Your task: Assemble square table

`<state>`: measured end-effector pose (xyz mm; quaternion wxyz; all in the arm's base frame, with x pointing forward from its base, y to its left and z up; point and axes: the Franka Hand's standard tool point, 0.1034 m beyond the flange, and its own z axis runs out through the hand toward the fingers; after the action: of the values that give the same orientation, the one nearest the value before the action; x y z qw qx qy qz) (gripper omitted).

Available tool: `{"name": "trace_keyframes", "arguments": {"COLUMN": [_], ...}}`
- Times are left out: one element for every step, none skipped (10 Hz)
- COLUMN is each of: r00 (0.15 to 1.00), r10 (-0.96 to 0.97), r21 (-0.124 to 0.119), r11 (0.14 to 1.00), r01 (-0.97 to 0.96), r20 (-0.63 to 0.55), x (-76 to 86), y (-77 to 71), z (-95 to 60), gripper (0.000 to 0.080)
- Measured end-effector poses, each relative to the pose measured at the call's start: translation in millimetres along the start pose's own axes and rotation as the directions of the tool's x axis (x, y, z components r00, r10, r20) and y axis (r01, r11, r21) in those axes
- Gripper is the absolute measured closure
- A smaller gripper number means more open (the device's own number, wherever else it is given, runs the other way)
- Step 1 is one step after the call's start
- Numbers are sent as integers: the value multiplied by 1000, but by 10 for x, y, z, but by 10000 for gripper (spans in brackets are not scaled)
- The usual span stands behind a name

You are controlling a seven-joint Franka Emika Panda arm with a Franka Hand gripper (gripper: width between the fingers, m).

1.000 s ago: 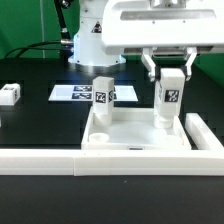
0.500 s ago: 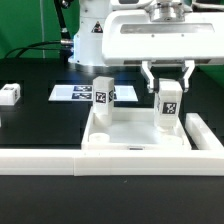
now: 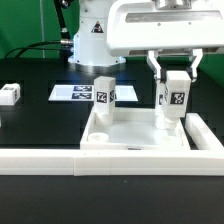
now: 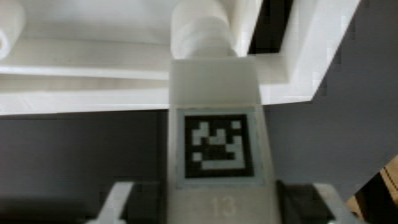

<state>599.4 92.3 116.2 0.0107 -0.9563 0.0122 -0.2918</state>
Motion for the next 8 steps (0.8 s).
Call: {"name": "trace_keyframes", "arguments": {"r00": [1000,1000,1000,1000,1000,1000,1000,1000], "r10": [0,0,-1,-3,-1,-2,-3,-5], "r21": [-5,-9,-9,-9,-9,-8,-9,-9], "r11": [1000,1000,1000,1000,1000,1000,1000,1000], "r01": [0,0,1,3,1,2,3,5], "r20": [2,3,5,4,-2,-3,0,-5], "x": [-8,2,-5,3,48,54,35,31], "y": [35,53,47,38,36,27,26,22], "z": [41,98,127,155,166,166,180,191], "gripper": [509,509,509,509,509,509,509,509]}}
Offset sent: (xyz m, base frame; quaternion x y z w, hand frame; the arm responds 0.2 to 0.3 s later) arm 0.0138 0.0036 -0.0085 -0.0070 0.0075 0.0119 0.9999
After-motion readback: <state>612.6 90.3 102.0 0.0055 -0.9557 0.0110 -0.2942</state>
